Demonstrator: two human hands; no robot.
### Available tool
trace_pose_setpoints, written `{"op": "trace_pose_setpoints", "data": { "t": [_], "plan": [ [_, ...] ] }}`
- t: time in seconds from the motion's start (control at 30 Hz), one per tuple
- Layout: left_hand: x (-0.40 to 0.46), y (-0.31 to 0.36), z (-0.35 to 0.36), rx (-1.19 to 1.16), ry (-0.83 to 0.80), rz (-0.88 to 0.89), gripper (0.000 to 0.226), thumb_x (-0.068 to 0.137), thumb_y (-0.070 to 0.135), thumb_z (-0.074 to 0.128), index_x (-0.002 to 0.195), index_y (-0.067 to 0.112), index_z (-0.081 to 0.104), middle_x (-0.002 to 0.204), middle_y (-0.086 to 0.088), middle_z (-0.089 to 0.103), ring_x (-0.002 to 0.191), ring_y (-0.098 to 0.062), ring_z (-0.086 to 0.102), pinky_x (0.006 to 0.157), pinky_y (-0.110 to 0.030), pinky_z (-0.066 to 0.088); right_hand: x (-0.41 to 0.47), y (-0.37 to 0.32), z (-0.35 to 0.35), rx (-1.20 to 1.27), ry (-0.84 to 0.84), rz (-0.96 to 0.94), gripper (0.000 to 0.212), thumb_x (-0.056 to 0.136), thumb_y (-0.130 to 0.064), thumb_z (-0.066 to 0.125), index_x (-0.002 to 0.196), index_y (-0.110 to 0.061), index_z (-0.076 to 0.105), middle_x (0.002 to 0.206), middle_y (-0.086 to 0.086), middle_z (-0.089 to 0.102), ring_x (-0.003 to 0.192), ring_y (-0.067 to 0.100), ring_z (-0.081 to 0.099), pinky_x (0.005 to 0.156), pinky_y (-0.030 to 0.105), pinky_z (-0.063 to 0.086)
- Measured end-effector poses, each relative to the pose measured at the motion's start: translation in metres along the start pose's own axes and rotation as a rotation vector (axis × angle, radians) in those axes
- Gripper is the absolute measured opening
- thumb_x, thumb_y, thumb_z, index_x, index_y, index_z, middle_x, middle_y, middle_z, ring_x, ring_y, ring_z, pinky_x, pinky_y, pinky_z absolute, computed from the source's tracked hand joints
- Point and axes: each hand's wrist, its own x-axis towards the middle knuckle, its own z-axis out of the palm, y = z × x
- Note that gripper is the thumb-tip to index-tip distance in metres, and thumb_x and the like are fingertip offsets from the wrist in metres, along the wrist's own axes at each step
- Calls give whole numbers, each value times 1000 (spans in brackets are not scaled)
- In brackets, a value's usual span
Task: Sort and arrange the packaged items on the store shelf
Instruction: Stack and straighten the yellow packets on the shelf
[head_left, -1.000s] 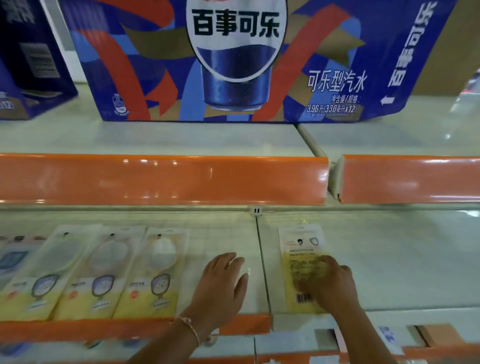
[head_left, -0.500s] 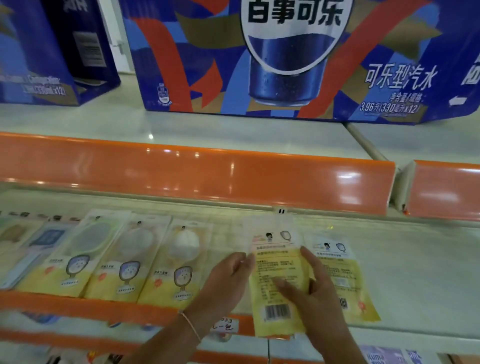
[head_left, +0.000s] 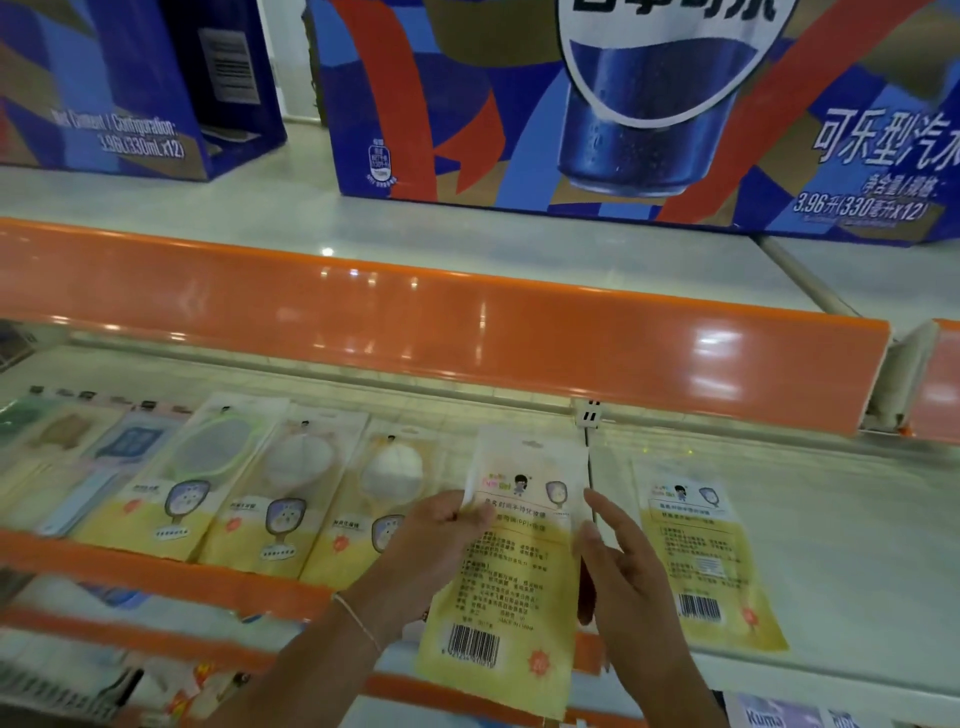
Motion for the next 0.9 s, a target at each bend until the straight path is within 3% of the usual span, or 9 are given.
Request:
{"op": "trace_pose_setpoints", "data": {
  "t": [0.13,0.27,0.33,0.4,0.5,0.57,0.7,0.8,0.9],
  "plan": [
    [1,-12,0,206,134,183,31,96,30,56,90,0,61,51,7,35,45,-11,30,45,-23,27,0,8,5,-233,22,-83,41,93,-35,58,131,-45,47,117,-12,63,101,2,62,71,15,49],
    [-5,-11,10,132,114,230,47,95,43,51,92,-4,56,54,2,36,47,-14,31,46,-25,28,-12,1,19,-337,-34,-94,33,94,-41,54,126,-50,47,124,-29,48,105,-20,50,74,3,44],
    [-12,-5,15,52,31,235,42,95,48,42,83,14,64,51,12,47,45,-7,44,46,-23,36,-15,2,22,-336,-54,-121,41,90,-50,51,131,-48,45,128,-31,44,114,-25,41,85,-1,37],
    [-15,1,17,-59,-90,198,44,99,44,33,86,36,74,67,11,67,60,1,61,56,-15,49,-17,1,23,-257,-78,-97,50,86,-54,52,135,-45,46,132,-25,47,118,-16,48,90,6,44],
    [-9,-4,16,-93,-239,261,46,103,42,26,116,29,68,95,-19,67,77,-21,64,63,-35,55,-18,-7,24,-100,-147,-53,45,86,-46,56,131,-43,51,122,-21,64,110,-7,60,82,12,52],
    [-2,-10,15,75,-197,337,34,104,35,36,127,33,61,96,-12,65,81,-19,63,66,-37,56,-18,-17,25,-27,-191,-31,36,87,-43,55,123,-40,58,111,-19,70,104,-5,64,79,11,51],
    [5,-17,13,541,-18,611,40,96,45,46,136,41,51,86,13,51,79,-6,56,71,-26,52,-14,-25,22,300,-295,125,66,87,-62,56,109,-1,66,107,35,63,97,36,63,93,59,49],
    [6,-19,7,681,30,674,46,93,54,42,136,39,50,85,14,45,69,-8,51,63,-27,49,-10,-32,14,538,-360,294,55,94,-46,53,122,-1,65,115,36,62,98,42,66,80,52,57],
    [4,-18,3,659,26,725,45,96,53,37,133,36,55,86,11,46,72,-11,52,64,-27,49,-6,-34,5,532,-349,310,43,96,-26,43,98,4,75,96,30,70,79,39,71,60,40,58]
  ]
}}
